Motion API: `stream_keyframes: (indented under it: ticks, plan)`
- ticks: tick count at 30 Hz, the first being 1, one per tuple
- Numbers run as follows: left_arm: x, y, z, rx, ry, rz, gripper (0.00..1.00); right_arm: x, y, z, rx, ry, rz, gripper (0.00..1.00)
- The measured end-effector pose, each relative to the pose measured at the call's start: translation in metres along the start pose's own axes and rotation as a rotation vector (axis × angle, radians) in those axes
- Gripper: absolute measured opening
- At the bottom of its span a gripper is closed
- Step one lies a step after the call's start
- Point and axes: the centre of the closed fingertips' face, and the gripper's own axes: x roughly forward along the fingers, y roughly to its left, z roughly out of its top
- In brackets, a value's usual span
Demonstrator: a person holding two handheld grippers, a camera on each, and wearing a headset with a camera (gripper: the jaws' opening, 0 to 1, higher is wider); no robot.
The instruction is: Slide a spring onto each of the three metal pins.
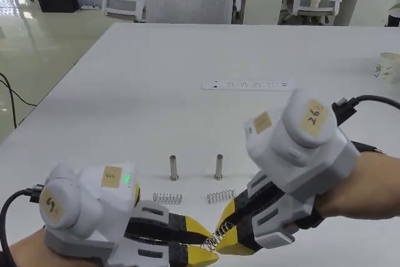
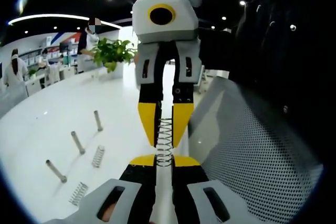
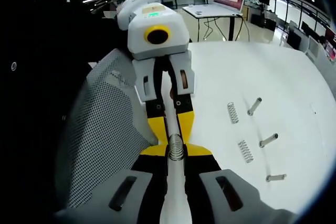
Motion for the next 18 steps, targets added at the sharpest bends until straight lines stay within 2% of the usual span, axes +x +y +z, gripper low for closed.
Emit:
stream_keyframes:
  ticks: [18]
  plan:
    - [0.0028,0.0002,-0.003,-0.011,0.005,-0.005,0.03,0.0053,0.0005,0.007,-0.037,0.035,-0.008,0.08]
